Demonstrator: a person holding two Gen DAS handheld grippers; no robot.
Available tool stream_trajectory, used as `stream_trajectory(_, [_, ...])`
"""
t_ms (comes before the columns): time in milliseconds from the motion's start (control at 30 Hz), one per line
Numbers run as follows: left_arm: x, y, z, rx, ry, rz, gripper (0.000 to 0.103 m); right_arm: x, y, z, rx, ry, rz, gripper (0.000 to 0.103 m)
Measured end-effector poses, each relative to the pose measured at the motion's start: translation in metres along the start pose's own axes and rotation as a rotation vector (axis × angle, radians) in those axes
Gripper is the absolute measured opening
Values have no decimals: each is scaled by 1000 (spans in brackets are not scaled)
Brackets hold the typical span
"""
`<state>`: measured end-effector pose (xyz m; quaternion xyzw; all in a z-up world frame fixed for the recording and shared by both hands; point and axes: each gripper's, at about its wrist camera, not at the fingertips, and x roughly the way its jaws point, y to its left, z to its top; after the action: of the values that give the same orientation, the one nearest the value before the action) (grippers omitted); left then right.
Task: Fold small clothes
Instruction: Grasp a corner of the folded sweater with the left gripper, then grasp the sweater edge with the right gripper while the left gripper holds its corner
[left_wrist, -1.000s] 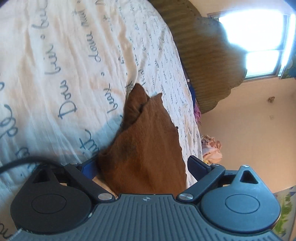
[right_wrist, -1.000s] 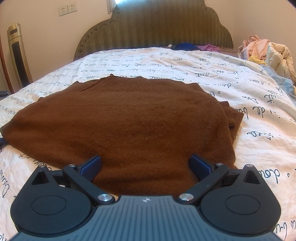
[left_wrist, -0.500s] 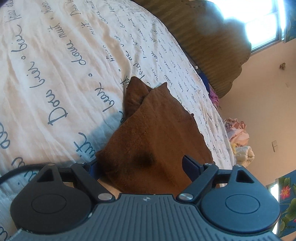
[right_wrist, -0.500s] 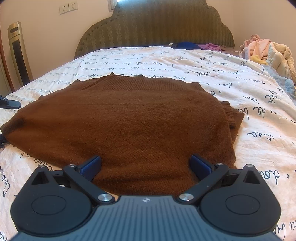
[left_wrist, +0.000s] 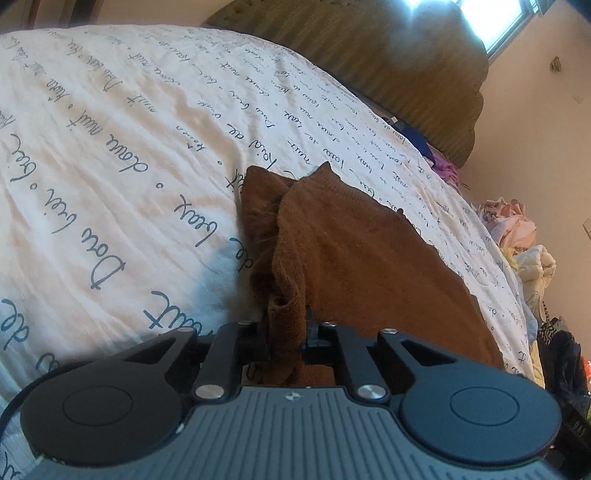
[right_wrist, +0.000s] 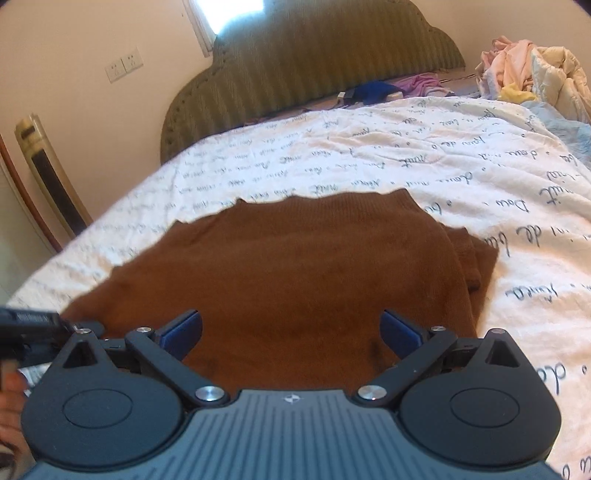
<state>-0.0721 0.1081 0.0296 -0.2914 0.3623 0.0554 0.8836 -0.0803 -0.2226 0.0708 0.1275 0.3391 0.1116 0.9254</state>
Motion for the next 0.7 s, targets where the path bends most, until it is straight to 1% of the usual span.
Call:
stream_trajectory(167, [-4, -12, -5, 74, -47, 28, 9, 14, 13, 33, 36, 47, 113, 103])
stream_trajectory(267, [-7, -23, -10, 157, -76, 56, 9, 34, 38, 55, 5, 114, 205, 103])
stream_trajectory(400, [-7, -34, -16, 235, -100, 85, 9, 78, 84, 79, -63, 230, 324, 103])
stream_trajectory(533, [-12, -51, -27, 379, -173, 124, 9, 122, 137, 91, -154, 339, 368, 103])
stream_trajectory(633, [-10, -59, -33, 424, -178, 128, 9, 151, 170, 91, -211, 462, 424, 103])
stream_trajectory(667, [-8, -60, -35, 432, -176, 128, 8, 162, 179, 88, -230, 513, 434, 103])
stream_trajectory(700, [-7, -61, -36, 441, -176, 125, 8, 172, 187, 85, -248, 551, 425, 103])
